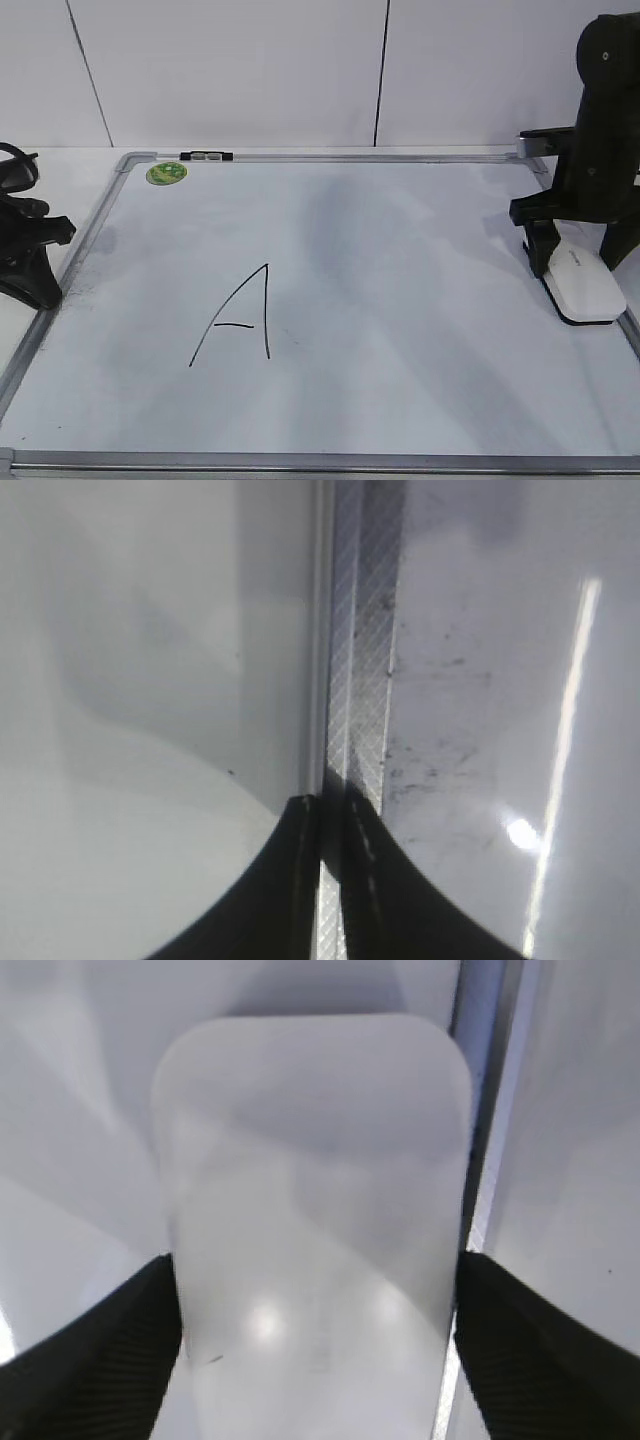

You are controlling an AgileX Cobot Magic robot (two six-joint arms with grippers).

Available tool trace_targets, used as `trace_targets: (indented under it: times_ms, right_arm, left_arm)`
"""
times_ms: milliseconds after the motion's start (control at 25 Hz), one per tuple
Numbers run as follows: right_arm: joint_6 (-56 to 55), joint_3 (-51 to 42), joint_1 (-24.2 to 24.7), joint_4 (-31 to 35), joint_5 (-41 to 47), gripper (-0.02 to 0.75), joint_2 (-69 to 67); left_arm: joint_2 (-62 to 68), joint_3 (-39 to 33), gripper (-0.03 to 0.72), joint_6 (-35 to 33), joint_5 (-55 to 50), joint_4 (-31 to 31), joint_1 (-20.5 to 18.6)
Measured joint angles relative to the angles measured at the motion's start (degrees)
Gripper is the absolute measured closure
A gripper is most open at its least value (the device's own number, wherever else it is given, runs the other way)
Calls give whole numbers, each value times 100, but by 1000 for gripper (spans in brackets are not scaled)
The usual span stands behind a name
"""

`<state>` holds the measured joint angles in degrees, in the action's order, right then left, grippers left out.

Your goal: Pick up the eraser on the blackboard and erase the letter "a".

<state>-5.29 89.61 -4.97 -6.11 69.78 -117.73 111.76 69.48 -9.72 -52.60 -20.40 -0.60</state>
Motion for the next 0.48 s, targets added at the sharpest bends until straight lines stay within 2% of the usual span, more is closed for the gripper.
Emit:
trace_targets:
  times_ms: [320,400,480]
  right_arm:
    - [12,0,0,0,0,66,0]
    - [12,0,0,0,0,66,0]
    - [12,0,0,-8,0,66,0]
  left_arm:
    - [0,0,648,0,-9,0,0]
    - [0,0,624,0,-9,0,0]
    - [0,0,566,0,-12,0,0]
